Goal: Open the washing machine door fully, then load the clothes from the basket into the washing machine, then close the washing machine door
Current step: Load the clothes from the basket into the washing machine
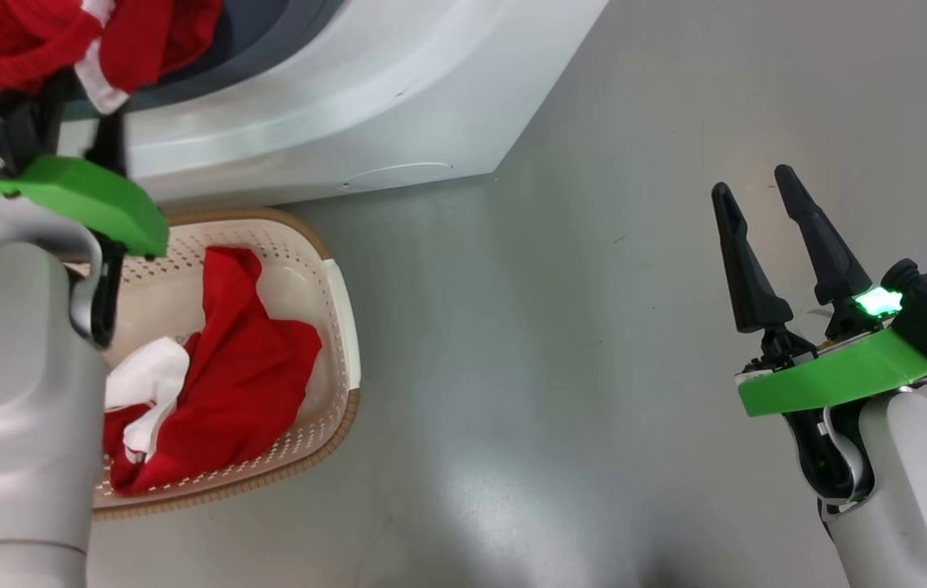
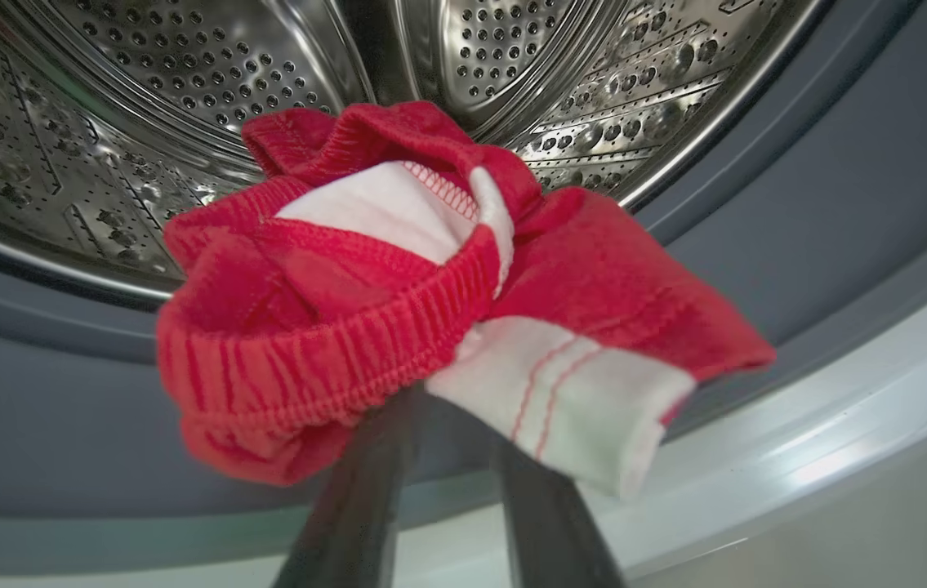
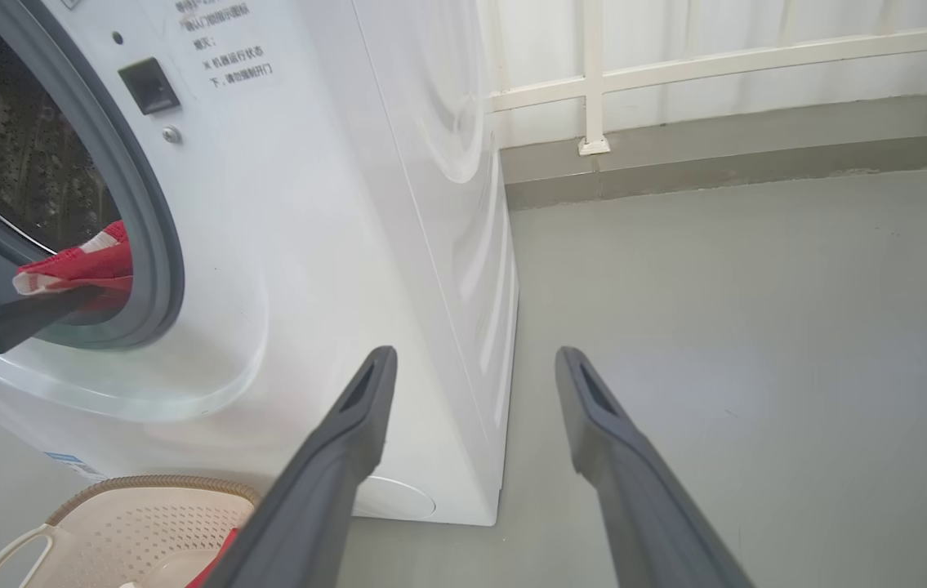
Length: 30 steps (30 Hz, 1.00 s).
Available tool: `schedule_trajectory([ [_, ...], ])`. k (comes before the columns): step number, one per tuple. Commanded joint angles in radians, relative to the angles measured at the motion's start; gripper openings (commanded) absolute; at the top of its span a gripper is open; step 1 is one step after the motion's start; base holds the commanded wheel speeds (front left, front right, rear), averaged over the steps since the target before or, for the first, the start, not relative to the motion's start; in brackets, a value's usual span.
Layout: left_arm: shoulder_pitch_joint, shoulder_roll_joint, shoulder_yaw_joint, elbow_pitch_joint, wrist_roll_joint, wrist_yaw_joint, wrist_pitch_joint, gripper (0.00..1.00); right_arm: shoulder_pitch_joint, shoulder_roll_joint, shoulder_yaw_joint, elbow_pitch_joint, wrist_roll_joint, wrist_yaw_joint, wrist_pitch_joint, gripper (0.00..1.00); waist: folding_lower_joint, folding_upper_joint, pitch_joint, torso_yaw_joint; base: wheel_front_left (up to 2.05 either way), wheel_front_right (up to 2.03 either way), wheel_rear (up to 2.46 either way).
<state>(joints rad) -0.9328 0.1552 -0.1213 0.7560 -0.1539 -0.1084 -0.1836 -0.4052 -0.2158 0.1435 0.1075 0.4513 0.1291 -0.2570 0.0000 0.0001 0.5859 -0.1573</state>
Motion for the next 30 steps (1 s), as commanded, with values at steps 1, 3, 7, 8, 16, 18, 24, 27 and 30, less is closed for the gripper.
schedule_trajectory([
  [1,-0.026,0.044,0.022,-0.011,-0.006,0.006,0.000,0.00,0.020,0.001,0.013,-0.025,0.005,0.002,-0.005,1.00,0.0000,-0.0001,0.002,-0.003,0.00,0.00,0.00],
  [3,-0.039,0.046,0.018,-0.003,-0.011,0.003,-0.003,0.00,0.021,0.003,0.011,-0.025,0.006,0.002,-0.005,1.00,0.0000,-0.0001,0.003,-0.005,0.00,0.00,0.00],
  [7,-0.070,0.053,0.013,0.018,-0.021,-0.001,0.000,0.00,0.022,0.004,0.009,-0.024,0.006,0.002,-0.005,1.00,0.0000,-0.0001,0.008,-0.006,0.00,0.00,0.00],
  [8,-0.080,0.054,0.014,0.025,-0.024,-0.002,0.003,0.00,0.021,0.004,0.009,-0.024,0.006,0.002,-0.005,1.00,0.0000,-0.0001,0.009,-0.007,0.00,0.00,0.00],
  [16,-0.189,0.070,0.008,0.081,-0.035,-0.005,0.022,0.00,0.013,0.006,0.017,-0.027,0.007,0.002,-0.005,1.00,0.0000,-0.0001,0.024,-0.017,0.00,0.00,0.00],
  [18,-0.224,0.078,0.003,0.101,-0.032,-0.005,0.028,0.00,0.010,0.007,0.019,-0.028,0.008,0.002,-0.005,1.00,0.0000,-0.0001,0.031,-0.024,0.00,0.00,0.00],
  [24,-0.316,0.105,-0.007,0.171,-0.022,-0.004,0.051,0.00,-0.001,0.014,0.027,-0.032,0.008,0.002,-0.005,1.00,0.0000,-0.0001,0.055,-0.050,0.00,0.00,0.00],
  [27,-0.373,0.123,-0.016,0.212,-0.011,0.001,0.050,0.00,-0.006,0.019,0.029,-0.031,0.010,0.002,-0.005,1.00,0.0000,-0.0001,0.074,-0.068,0.00,0.00,0.00],
  [30,-0.445,0.134,-0.037,0.254,0.009,0.006,0.020,0.00,-0.009,0.023,0.025,-0.034,0.009,0.002,-0.005,1.00,0.0000,-0.0001,0.099,-0.083,0.00,0.00,0.00],
])
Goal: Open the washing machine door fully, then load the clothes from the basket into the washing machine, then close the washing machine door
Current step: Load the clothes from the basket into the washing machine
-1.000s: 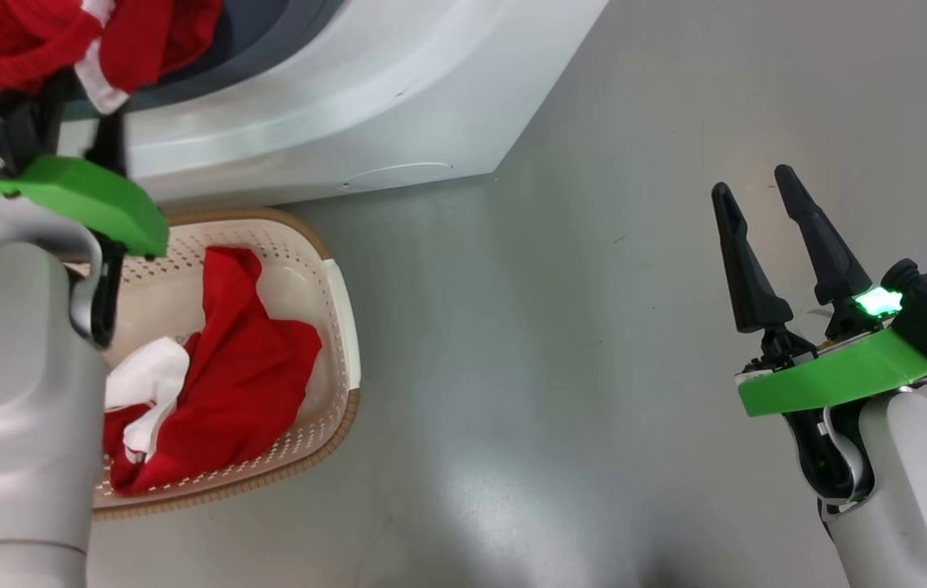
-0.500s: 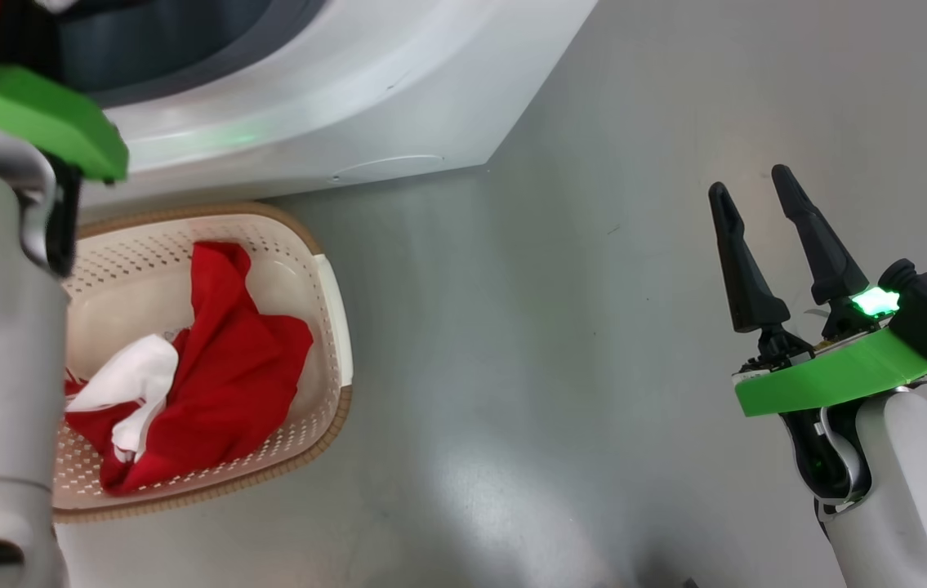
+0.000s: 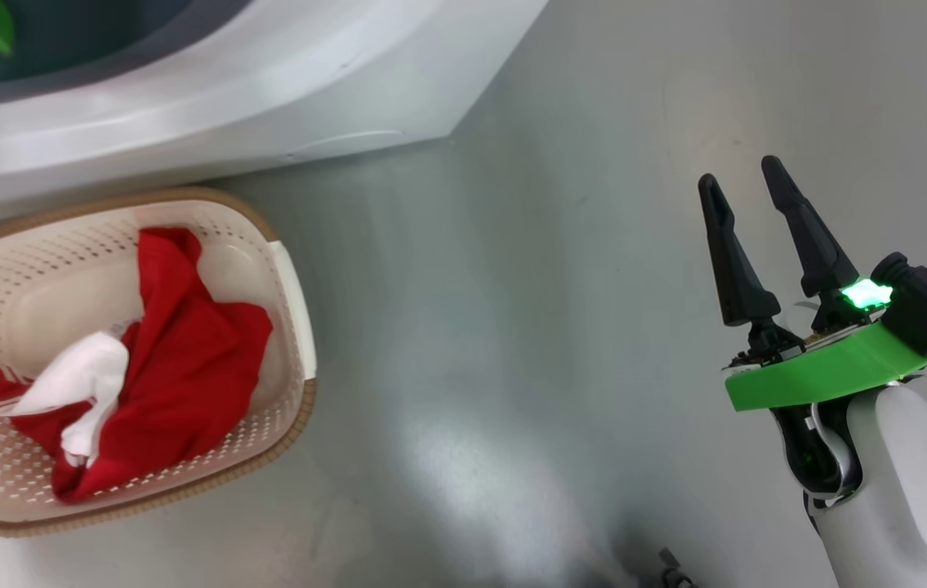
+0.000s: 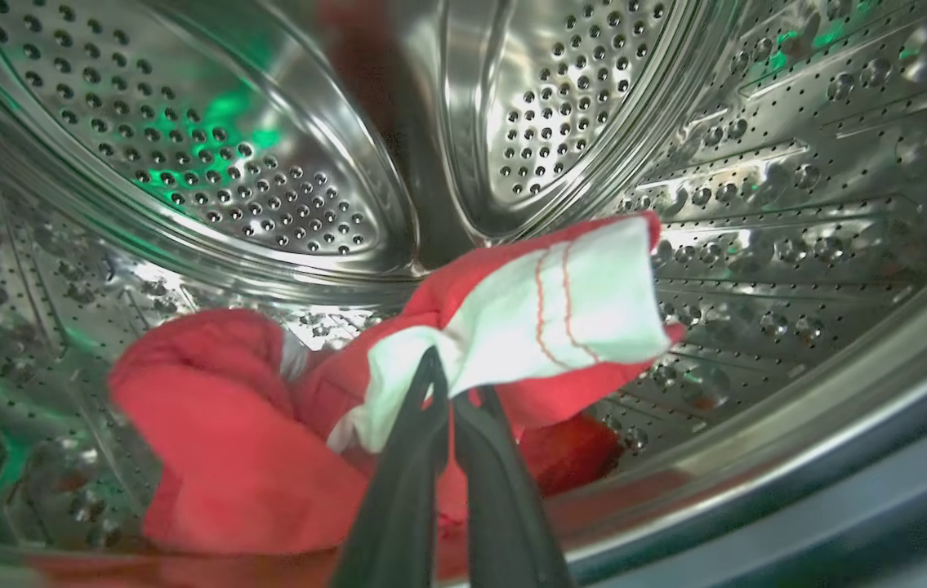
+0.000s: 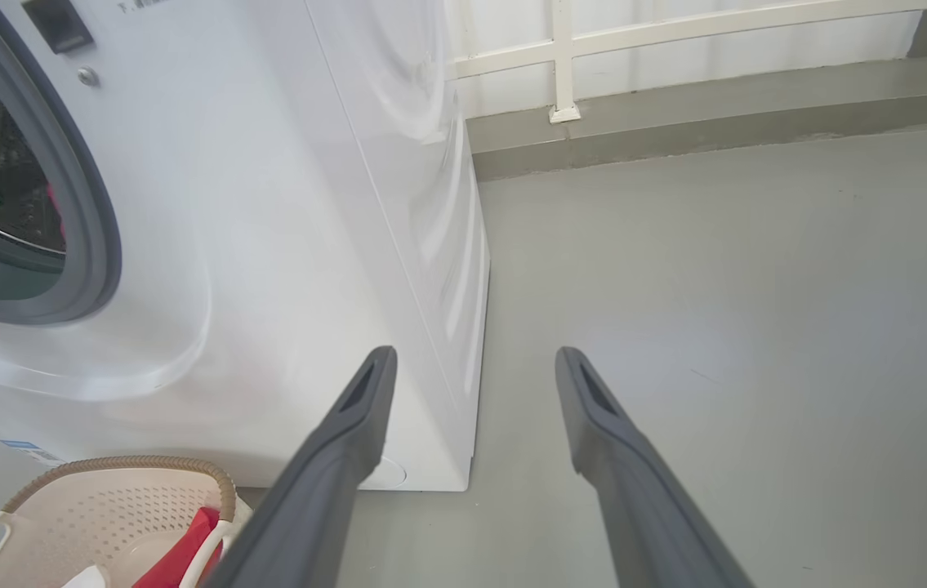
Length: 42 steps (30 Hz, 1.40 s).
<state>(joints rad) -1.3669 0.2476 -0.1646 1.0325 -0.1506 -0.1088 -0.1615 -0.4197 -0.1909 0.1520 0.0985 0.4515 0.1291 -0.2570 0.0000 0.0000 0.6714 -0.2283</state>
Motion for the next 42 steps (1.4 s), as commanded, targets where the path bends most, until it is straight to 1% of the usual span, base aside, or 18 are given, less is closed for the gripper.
schedule_trajectory([
  [1,-0.025,0.040,0.002,-0.013,0.009,0.009,-0.013,0.00,0.004,-0.002,0.015,-0.026,0.009,0.002,-0.005,1.00,0.0000,0.0000,0.016,-0.014,0.00,0.00,0.00],
  [5,-0.063,0.032,-0.013,0.042,0.019,0.022,-0.033,0.00,0.003,0.001,0.016,-0.026,0.006,0.002,-0.005,1.00,0.0000,0.0000,0.021,-0.019,0.00,0.00,0.00],
  [6,-0.068,0.029,-0.018,0.063,0.022,0.023,-0.028,0.25,0.002,0.002,0.017,-0.026,0.005,0.002,-0.005,1.00,0.0000,0.0000,0.021,-0.019,0.00,0.00,0.00],
  [7,-0.072,0.026,-0.022,0.085,0.021,0.023,-0.017,0.73,0.001,0.002,0.018,-0.025,0.004,0.002,-0.005,1.00,0.0000,0.0000,0.020,-0.019,0.00,0.00,0.00],
  [8,-0.077,0.024,-0.025,0.101,0.022,0.025,-0.014,1.00,0.000,0.002,0.020,-0.024,0.004,0.002,-0.005,1.00,0.0000,0.0000,0.019,-0.019,0.00,0.00,0.00],
  [16,-0.093,0.008,-0.030,0.164,0.003,0.020,-0.053,1.00,-0.002,0.000,0.015,-0.021,0.002,0.002,-0.005,1.00,0.0000,0.0000,0.010,-0.004,0.00,0.00,0.00],
  [25,-0.061,-0.006,-0.028,0.174,-0.025,0.011,-0.091,1.00,-0.004,-0.006,0.018,-0.013,0.003,0.002,-0.005,1.00,0.0000,0.0000,-0.026,0.014,0.00,0.00,0.00],
  [33,0.001,-0.008,-0.022,0.136,-0.046,0.010,-0.099,1.00,0.005,-0.015,0.013,-0.009,0.003,0.002,-0.005,1.00,0.0000,0.0000,-0.065,0.031,0.00,0.00,0.00],
  [42,0.115,-0.016,-0.015,0.023,-0.063,0.006,-0.100,1.00,0.017,-0.020,0.014,-0.002,0.006,0.002,-0.005,1.00,0.0000,0.0000,-0.111,0.053,0.00,0.00,0.00],
])
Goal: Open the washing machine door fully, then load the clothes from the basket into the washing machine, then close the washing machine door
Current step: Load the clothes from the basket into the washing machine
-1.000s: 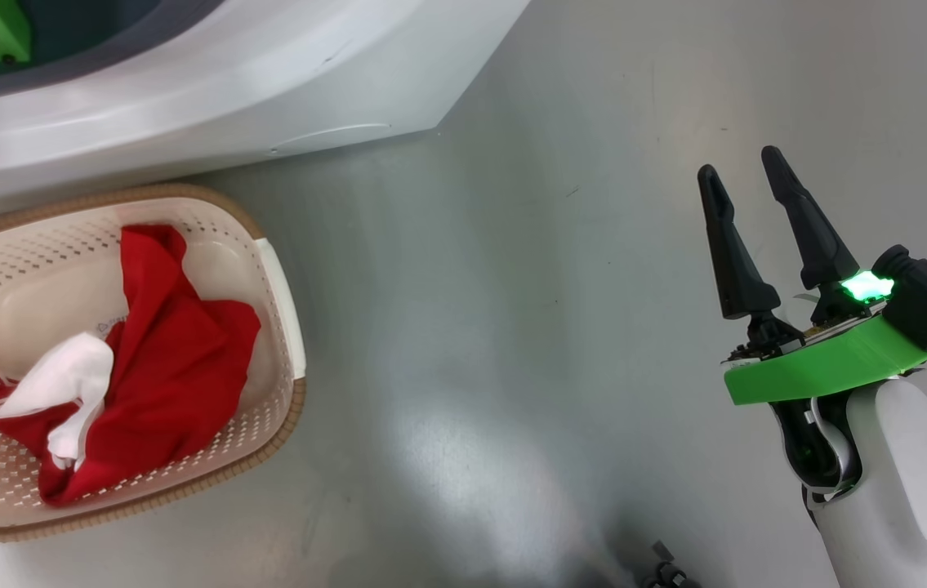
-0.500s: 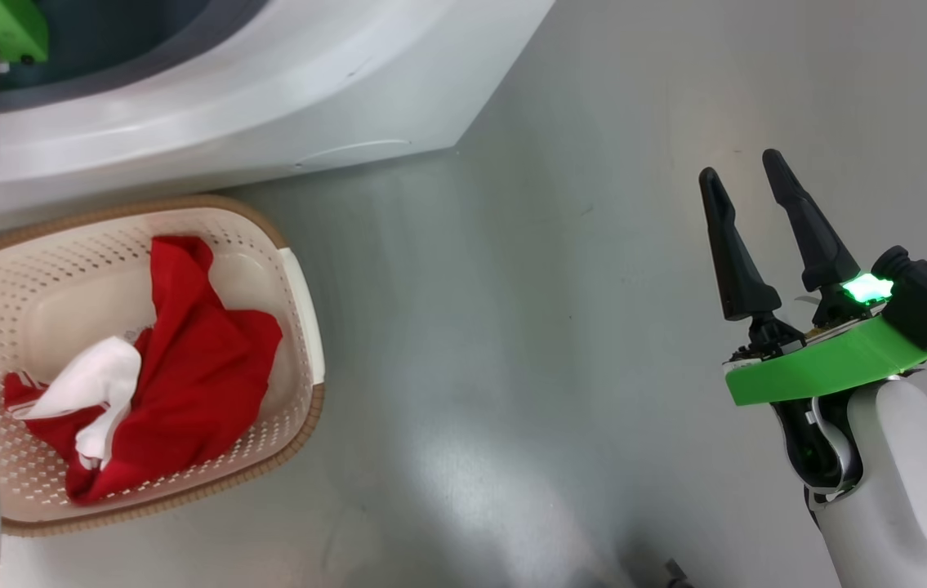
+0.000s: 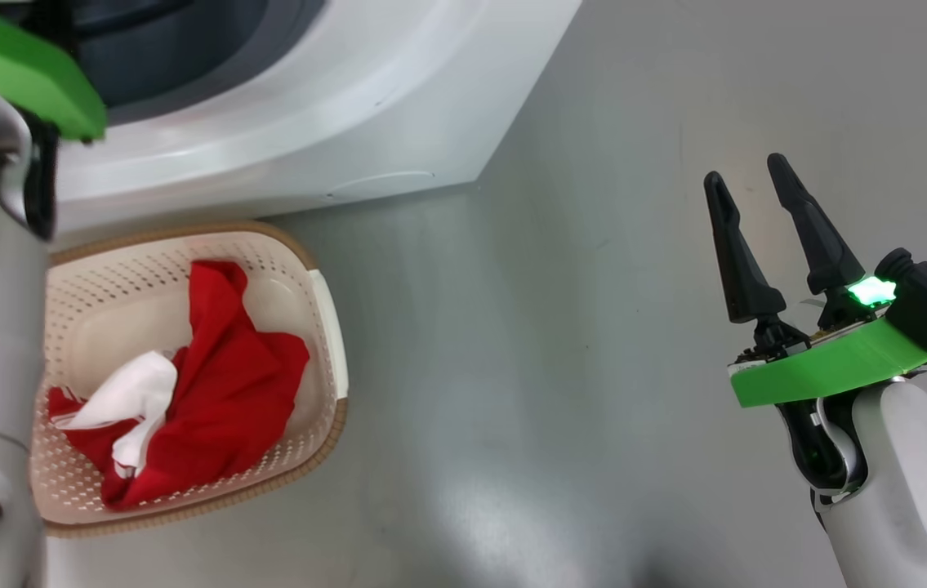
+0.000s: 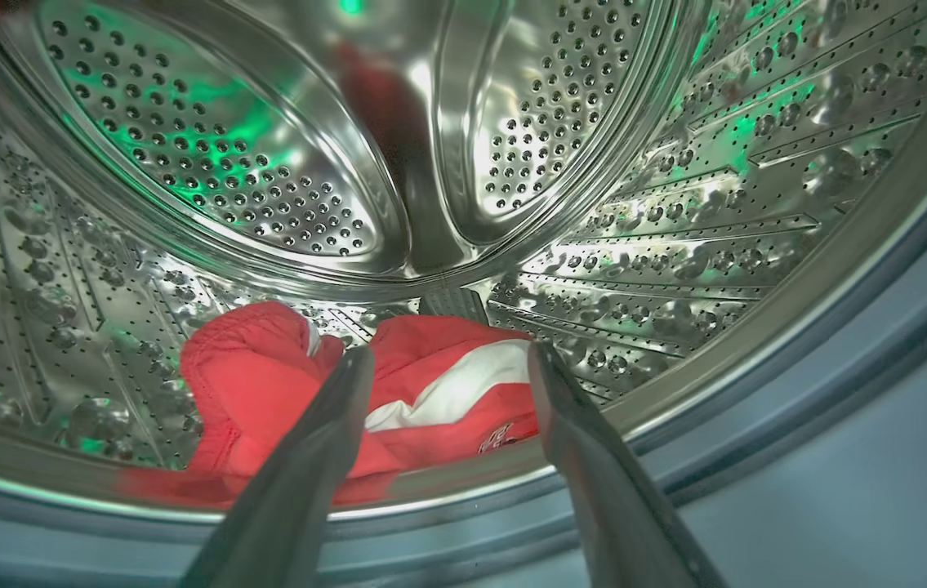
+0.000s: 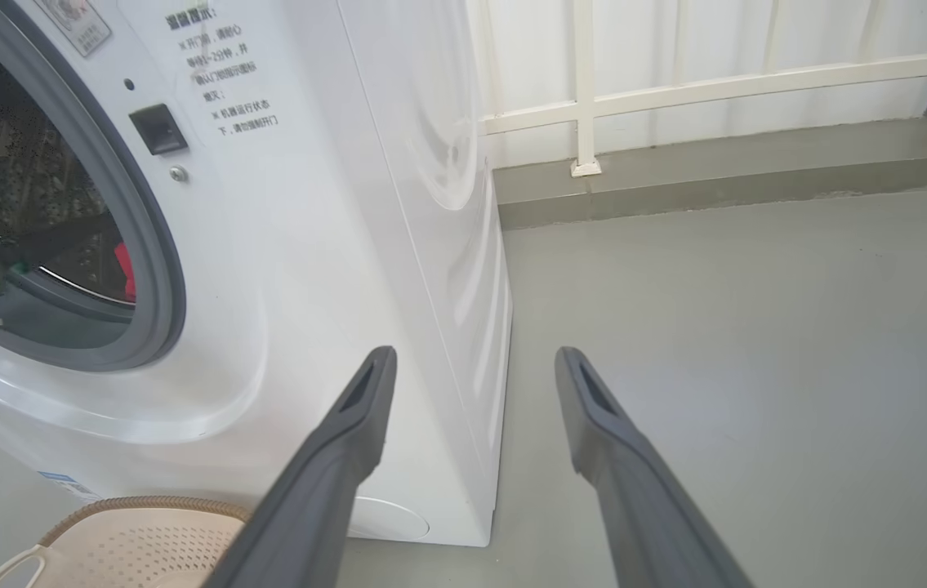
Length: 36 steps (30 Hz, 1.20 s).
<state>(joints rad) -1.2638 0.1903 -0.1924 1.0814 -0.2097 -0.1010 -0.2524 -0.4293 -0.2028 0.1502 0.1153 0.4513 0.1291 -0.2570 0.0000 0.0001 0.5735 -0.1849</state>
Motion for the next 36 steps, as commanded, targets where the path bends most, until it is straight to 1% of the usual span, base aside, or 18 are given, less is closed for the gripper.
schedule_trajectory([
  [1,0.029,0.041,0.017,-0.043,-0.009,-0.002,-0.009,1.00,0.028,-0.009,0.017,-0.017,0.007,0.002,-0.005,1.00,0.0000,-0.0001,-0.020,0.012,0.00,0.00,0.00],
  [11,0.237,0.035,0.037,-0.243,-0.021,0.005,-0.009,1.00,0.047,-0.020,0.026,-0.001,0.013,0.002,-0.005,1.00,0.0000,-0.0001,-0.100,0.040,0.00,0.00,0.00],
  [20,0.446,0.023,0.052,-0.411,-0.035,0.009,-0.009,1.00,0.073,-0.028,0.034,0.019,0.021,0.002,-0.005,1.00,0.0000,-0.0001,-0.195,0.059,0.00,0.00,0.00],
  [36,0.803,0.013,0.090,-0.672,-0.081,0.055,-0.009,1.00,0.137,-0.037,0.055,0.052,0.033,0.002,-0.005,1.00,0.0000,-0.0001,-0.365,0.100,0.00,0.00,0.00],
])
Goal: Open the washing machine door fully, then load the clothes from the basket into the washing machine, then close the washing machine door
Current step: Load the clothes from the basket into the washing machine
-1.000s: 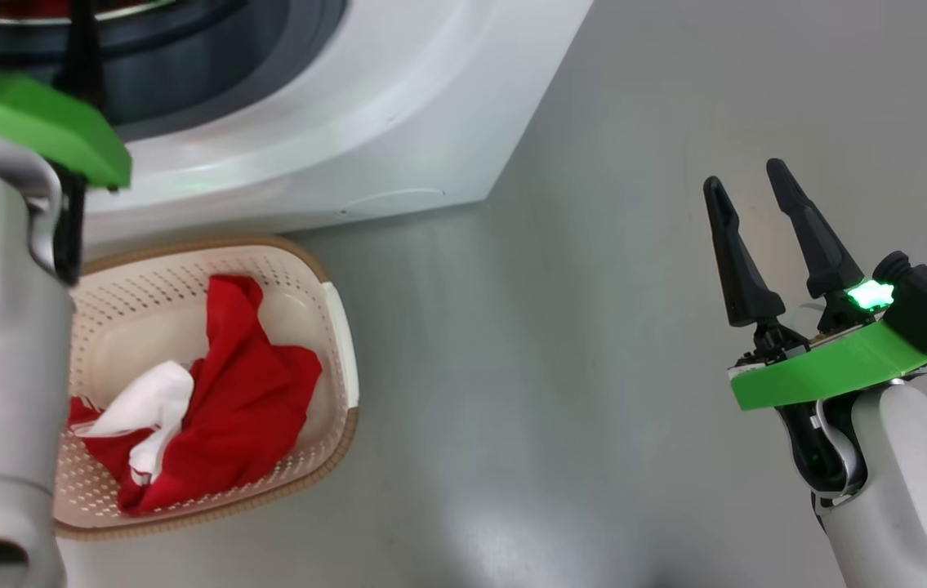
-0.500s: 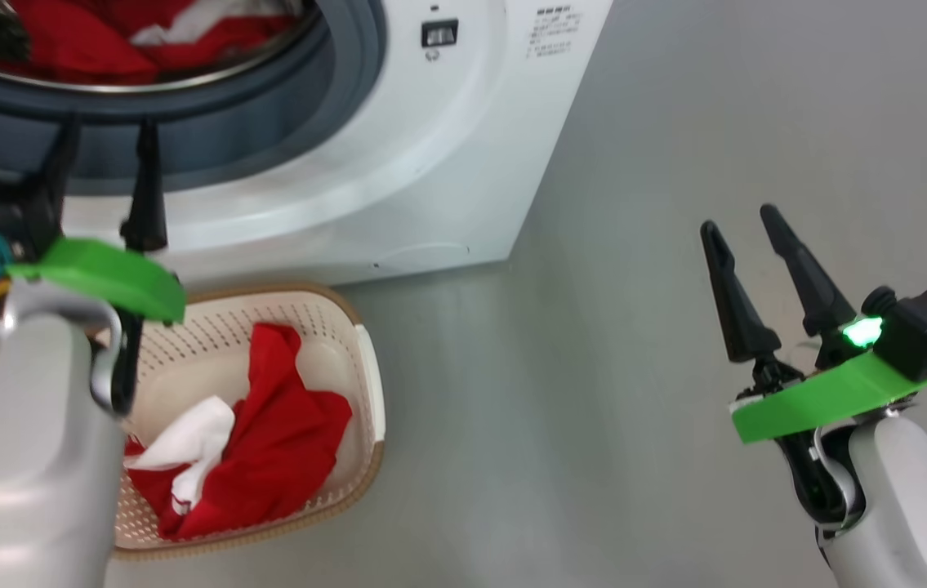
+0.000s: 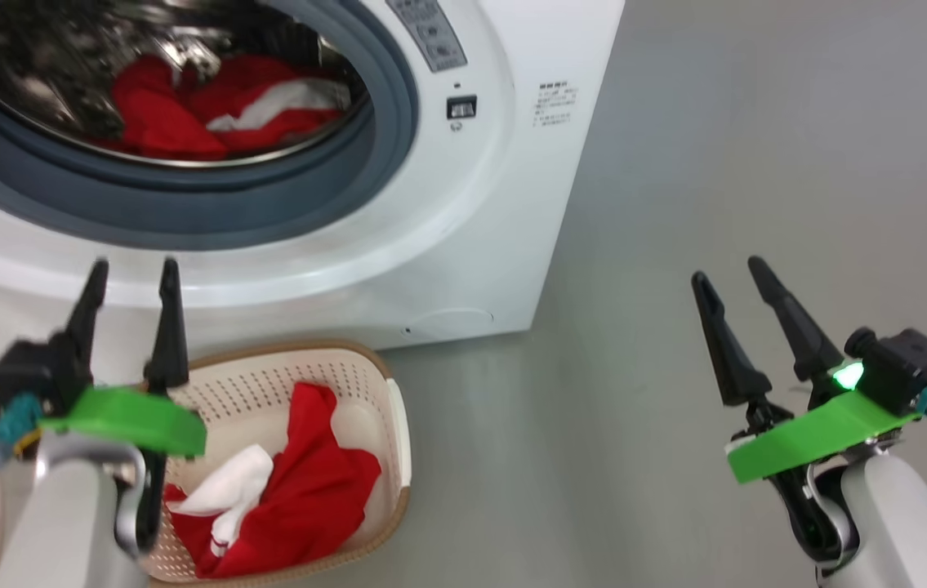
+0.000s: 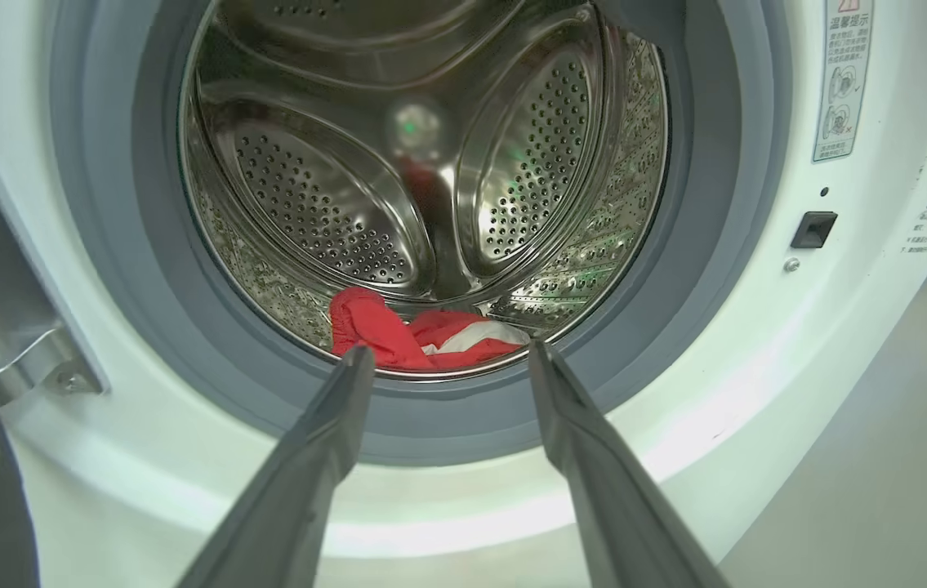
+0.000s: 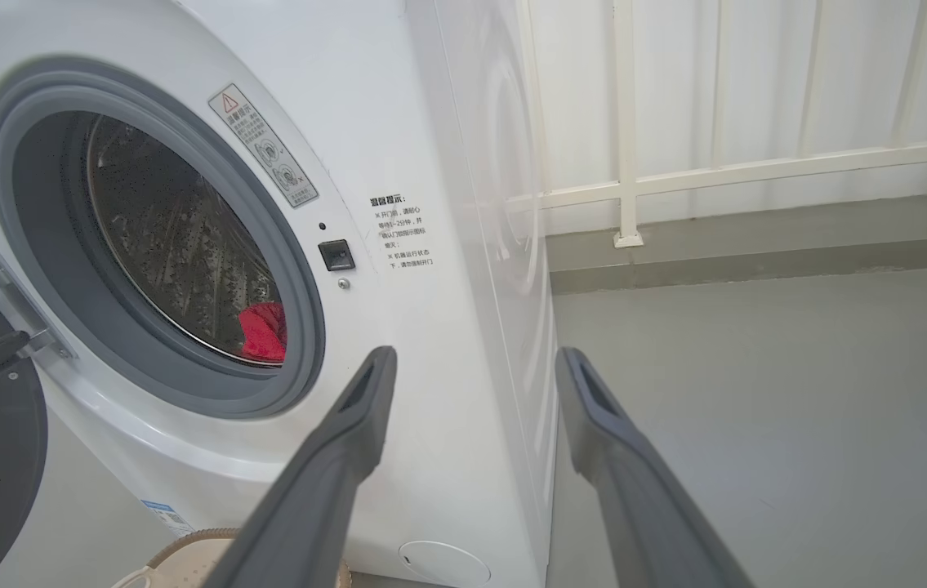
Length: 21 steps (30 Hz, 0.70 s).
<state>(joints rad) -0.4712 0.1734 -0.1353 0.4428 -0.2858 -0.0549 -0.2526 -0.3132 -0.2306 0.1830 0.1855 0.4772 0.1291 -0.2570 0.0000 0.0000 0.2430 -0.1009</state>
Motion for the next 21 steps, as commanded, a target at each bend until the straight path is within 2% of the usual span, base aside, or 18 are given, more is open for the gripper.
schedule_trajectory([
  [1,0.030,0.029,0.036,-0.050,-0.007,0.014,-0.009,1.00,0.025,-0.009,0.024,-0.016,0.007,0.002,-0.005,1.00,0.0000,0.0000,-0.043,0.018,0.00,0.00,0.00],
  [11,0.191,0.025,0.050,-0.171,-0.016,0.044,-0.009,1.00,0.066,-0.019,0.032,-0.008,0.013,0.002,-0.005,1.00,0.0000,0.0000,-0.104,0.037,0.00,0.00,0.00],
  [21,0.379,-0.003,0.088,-0.306,-0.031,0.077,-0.009,1.00,0.118,-0.033,0.042,0.004,0.020,0.002,-0.005,1.00,0.0000,0.0000,-0.167,0.053,0.00,0.00,0.00],
])
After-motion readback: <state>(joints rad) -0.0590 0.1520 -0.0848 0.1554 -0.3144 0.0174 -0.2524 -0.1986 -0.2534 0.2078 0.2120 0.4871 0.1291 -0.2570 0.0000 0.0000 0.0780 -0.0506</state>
